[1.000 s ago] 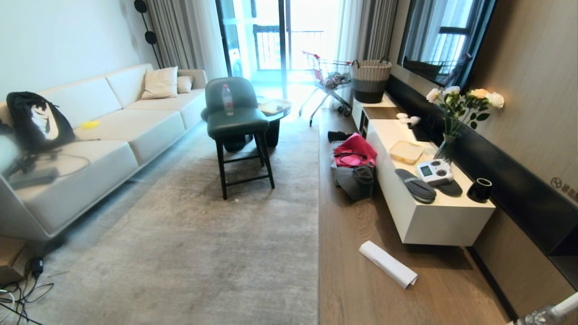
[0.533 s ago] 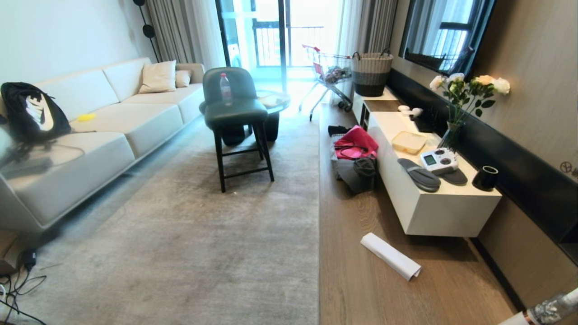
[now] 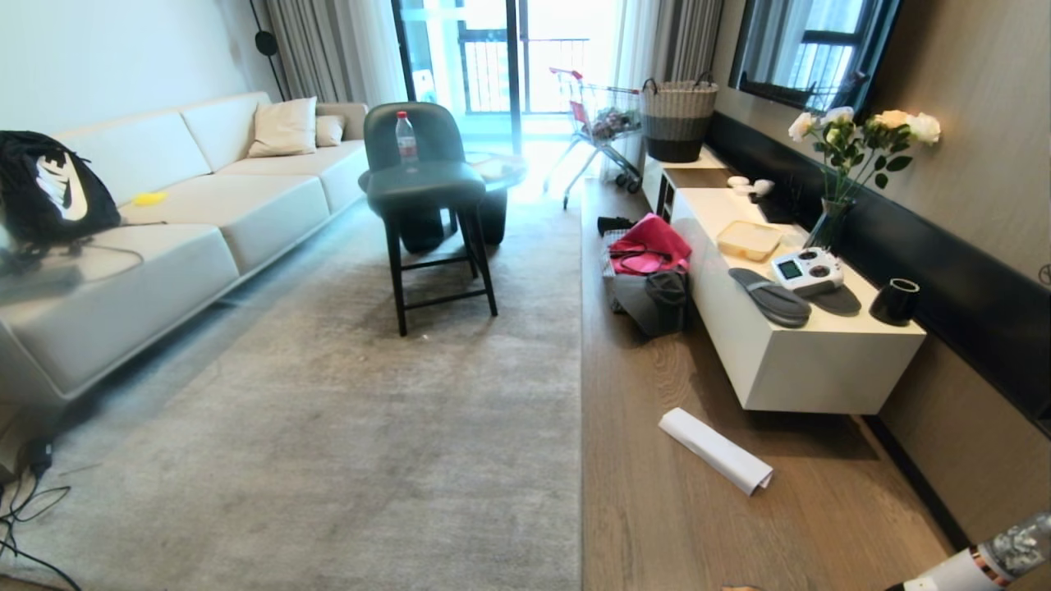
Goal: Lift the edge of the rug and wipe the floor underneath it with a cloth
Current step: Lift up the carpet
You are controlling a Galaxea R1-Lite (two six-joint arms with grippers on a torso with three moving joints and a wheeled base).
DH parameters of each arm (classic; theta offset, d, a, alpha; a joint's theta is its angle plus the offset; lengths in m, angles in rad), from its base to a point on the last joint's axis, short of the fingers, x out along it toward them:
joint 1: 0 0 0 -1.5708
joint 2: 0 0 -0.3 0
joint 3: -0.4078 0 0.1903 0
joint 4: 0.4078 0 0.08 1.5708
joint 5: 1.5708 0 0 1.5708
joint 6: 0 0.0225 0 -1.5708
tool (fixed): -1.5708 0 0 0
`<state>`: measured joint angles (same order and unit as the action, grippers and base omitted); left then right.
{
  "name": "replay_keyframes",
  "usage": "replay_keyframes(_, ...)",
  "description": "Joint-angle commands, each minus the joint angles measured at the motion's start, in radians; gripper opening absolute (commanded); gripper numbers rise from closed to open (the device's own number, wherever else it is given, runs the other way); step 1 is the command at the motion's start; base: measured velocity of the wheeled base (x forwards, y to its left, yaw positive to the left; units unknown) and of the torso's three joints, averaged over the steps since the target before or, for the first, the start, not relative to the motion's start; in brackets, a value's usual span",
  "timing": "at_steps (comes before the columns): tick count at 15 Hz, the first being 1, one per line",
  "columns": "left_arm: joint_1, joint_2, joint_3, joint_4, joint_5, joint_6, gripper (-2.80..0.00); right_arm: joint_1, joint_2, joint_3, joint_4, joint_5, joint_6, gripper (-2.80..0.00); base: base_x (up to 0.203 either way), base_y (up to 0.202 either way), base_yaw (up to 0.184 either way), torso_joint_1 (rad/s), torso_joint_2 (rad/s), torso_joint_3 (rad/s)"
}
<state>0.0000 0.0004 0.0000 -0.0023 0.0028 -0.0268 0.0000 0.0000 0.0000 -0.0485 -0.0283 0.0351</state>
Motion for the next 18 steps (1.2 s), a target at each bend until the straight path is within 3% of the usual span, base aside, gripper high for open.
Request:
replay_keyframes(1, 0.000, 0.000, 0.000, 0.001, 0.000, -0.001, -2.80, 0.000, 0.002, 0.000, -0.001, 0.001, 0.000, -2.80, 0.000, 0.000, 0.000, 0.000, 0.00, 0.000)
replay_keyframes(18, 0.000, 0.000, 0.000, 0.001, 0.000, -0.001, -2.80, -0.002, 0.002, 0.000, -0.001, -0.001, 0.000, -2.80, 0.000, 0.000, 0.000, -0.003, 0.02, 0.019)
